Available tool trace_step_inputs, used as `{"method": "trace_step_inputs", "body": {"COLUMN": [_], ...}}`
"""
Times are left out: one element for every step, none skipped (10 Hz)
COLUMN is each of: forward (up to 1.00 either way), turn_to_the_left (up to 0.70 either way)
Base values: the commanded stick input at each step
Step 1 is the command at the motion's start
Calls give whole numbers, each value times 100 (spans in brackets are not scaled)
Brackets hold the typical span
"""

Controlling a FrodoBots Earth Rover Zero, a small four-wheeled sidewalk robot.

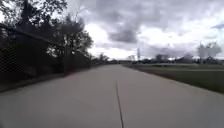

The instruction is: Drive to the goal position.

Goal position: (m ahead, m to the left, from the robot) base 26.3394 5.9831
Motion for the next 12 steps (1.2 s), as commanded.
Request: {"method": "trace_step_inputs", "body": {"forward": [100,100,100,100,100,100,100,100,100,100,100,100], "turn_to_the_left": [0,0,0,-40,0,0,0,0,0,0,0,0]}}
